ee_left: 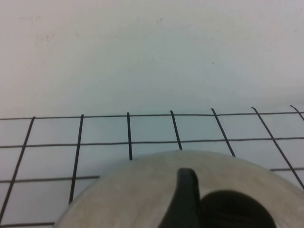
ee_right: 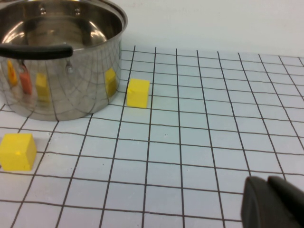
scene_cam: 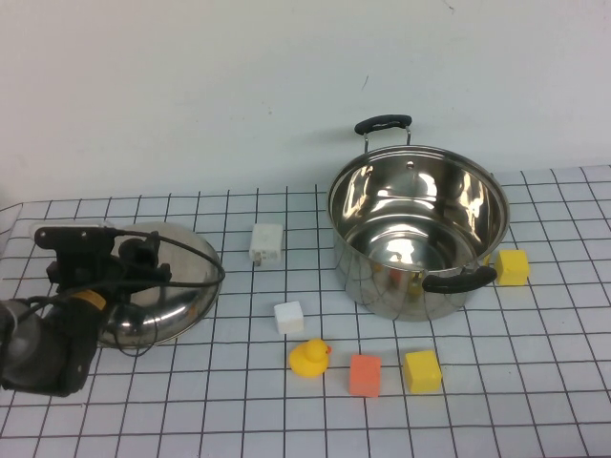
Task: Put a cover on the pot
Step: Pick up the pot lid
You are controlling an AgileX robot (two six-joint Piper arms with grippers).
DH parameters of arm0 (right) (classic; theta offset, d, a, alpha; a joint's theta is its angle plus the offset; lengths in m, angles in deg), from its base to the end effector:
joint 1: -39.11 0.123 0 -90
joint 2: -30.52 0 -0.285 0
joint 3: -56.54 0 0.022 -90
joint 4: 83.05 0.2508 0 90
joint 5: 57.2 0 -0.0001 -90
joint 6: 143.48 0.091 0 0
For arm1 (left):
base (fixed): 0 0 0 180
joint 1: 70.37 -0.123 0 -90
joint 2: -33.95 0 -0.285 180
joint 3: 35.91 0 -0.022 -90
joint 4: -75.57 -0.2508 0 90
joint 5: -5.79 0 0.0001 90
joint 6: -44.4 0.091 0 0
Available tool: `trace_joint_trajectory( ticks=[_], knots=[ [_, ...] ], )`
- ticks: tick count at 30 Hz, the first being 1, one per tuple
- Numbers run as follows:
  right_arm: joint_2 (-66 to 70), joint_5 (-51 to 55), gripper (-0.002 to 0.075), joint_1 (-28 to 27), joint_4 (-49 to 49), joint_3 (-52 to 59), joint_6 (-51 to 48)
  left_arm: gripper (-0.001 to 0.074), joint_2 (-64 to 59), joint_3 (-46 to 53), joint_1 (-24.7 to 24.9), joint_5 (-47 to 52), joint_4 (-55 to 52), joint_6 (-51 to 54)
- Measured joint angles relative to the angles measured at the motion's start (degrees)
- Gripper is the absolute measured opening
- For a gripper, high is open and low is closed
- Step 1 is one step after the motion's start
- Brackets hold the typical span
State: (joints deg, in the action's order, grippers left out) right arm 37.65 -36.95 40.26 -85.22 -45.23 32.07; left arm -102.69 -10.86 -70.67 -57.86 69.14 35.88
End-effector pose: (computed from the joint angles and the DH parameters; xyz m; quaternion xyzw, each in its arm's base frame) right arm 0.0530 -0.0001 0.1760 -0.0491 0.7950 -0.0334 0.6037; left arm 0.3965 -0.0071 0.0745 -0.0064 0.7555 -0.0685 0.6515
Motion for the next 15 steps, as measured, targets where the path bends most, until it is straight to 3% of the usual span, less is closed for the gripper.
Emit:
trace_joint_trajectory(
  ticks=[15],
  knots=[
    [0.0,0.0,0.0009,0.0,0.0,0.0,0.0,0.051,-4.69,-4.75,0.0,3.2,0.7,-3.66]
  ],
)
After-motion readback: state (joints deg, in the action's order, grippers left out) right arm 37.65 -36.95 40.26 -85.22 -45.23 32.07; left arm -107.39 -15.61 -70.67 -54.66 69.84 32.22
